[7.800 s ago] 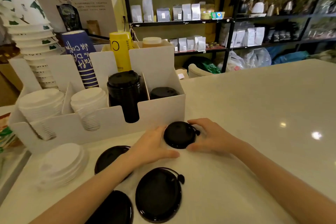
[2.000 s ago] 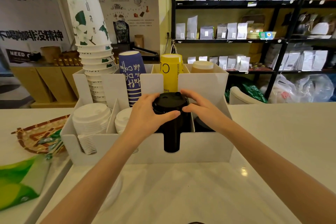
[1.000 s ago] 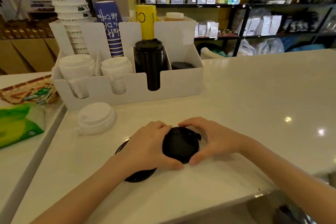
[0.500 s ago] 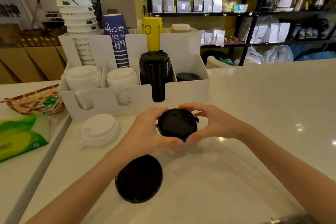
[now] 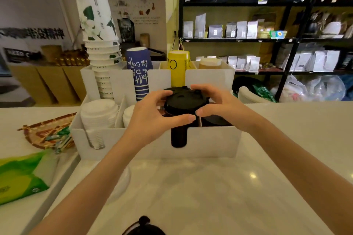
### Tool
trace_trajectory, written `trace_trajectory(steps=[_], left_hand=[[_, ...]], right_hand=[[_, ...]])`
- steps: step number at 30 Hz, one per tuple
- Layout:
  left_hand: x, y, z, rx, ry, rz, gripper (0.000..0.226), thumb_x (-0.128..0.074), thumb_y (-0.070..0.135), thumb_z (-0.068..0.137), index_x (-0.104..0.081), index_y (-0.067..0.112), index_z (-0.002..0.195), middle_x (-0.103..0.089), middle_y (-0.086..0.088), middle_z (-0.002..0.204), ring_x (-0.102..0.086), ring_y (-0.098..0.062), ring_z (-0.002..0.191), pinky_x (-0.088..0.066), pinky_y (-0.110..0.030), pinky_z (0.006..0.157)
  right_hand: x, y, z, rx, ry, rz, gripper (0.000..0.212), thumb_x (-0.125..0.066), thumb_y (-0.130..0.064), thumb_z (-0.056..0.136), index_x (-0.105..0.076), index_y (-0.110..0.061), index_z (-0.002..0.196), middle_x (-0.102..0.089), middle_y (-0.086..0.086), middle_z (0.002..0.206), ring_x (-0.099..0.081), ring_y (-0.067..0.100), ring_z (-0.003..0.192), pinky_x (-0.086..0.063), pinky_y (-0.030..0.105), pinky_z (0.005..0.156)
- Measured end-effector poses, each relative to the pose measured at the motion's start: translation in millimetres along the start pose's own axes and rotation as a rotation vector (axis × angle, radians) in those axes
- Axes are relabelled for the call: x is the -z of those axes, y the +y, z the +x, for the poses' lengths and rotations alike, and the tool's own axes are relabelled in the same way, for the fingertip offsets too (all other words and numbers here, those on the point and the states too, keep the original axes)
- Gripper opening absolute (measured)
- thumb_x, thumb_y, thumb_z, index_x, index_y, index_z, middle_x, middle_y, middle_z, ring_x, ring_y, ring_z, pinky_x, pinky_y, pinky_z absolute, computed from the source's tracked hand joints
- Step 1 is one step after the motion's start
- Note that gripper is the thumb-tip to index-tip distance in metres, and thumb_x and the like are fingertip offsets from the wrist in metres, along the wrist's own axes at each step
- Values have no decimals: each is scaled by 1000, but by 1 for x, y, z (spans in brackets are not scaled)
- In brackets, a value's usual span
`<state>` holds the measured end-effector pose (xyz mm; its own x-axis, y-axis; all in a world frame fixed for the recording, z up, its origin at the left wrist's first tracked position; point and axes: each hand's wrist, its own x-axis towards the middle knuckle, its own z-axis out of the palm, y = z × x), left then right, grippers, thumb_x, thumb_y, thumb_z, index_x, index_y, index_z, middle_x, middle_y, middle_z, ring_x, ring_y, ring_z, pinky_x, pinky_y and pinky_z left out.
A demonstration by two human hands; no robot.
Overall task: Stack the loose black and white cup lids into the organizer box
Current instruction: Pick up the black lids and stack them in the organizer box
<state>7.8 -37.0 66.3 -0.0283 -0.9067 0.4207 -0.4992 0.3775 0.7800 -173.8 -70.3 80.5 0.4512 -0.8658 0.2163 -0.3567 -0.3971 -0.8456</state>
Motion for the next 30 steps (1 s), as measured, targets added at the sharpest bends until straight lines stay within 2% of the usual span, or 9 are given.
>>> trace_trajectory(steps=[4, 9, 14, 16, 19, 23, 27, 29, 30], left_hand=[[2, 6, 10, -1, 28, -65, 90, -70, 57, 37, -53, 21, 118, -64, 0, 110, -63, -17, 98, -54, -28, 81], [1, 14, 23, -31, 57, -84, 88, -70, 53, 41, -51, 22, 121, -62, 5, 112, -60, -8, 101, -51, -13, 78], [-5, 8, 43, -22, 103, -44, 84, -75, 49, 48, -49, 20, 123, -59, 1, 120, -59, -16, 105, -54, -31, 85], [-6, 2, 50, -36, 135, 9, 74, -78, 43, 55, -50, 21, 120, -58, 4, 118, -55, -12, 106, -51, -28, 85], [-9, -7, 54, -52, 169, 86, 69, -77, 39, 59, -50, 21, 120, -52, 8, 112, -48, -7, 104, -41, -17, 82], [-13, -18, 55, -13, 189, 139, 74, -77, 41, 59, -47, 18, 123, -53, 0, 121, -46, -10, 108, -40, -27, 90], [-18, -25, 53, 21, 191, 144, 75, -76, 41, 60, -46, 17, 125, -52, -3, 124, -45, -11, 108, -39, -27, 90], [-20, -26, 52, 29, 195, 136, 74, -76, 42, 60, -47, 17, 123, -52, -2, 121, -46, -11, 107, -40, -28, 90], [-21, -27, 52, 37, 199, 133, 75, -76, 43, 60, -47, 16, 123, -52, -2, 120, -47, -12, 108, -42, -30, 91]], right_hand=[[12, -5, 13, 85, -16, 30, 64, -64, -25, 63, -46, -25, 124, -52, -3, 127, -49, 13, 119, -42, 33, 102], [25, -8, 26, 151, -8, 61, 63, -63, -22, 64, -45, -27, 125, -53, -3, 128, -51, 5, 117, -45, 21, 96], [25, -4, 45, 147, 21, 76, 61, -61, -24, 66, -45, -33, 123, -50, -3, 132, -49, 12, 119, -43, 27, 97], [22, 1, 53, 130, 24, 77, 63, -64, -21, 71, -41, -31, 128, -46, -1, 136, -47, 14, 122, -41, 32, 102], [19, 12, 62, 114, 50, 35, 62, -64, -14, 78, -37, -24, 133, -43, 0, 139, -38, 12, 128, -30, 38, 112], [14, 26, 67, 94, 51, 29, 62, -65, -17, 78, -37, -19, 133, -45, -3, 135, -39, 10, 127, -29, 38, 113], [11, 33, 68, 71, 26, 29, 57, -62, -19, 80, -39, -19, 133, -45, 2, 139, -40, 15, 129, -30, 40, 112], [10, 35, 68, 66, 19, 38, 55, -59, -19, 82, -39, -18, 133, -45, 2, 139, -41, 15, 129, -33, 35, 110], [9, 36, 68, 64, 16, 40, 54, -58, -19, 83, -39, -18, 133, -45, 3, 139, -41, 15, 128, -36, 28, 106]])
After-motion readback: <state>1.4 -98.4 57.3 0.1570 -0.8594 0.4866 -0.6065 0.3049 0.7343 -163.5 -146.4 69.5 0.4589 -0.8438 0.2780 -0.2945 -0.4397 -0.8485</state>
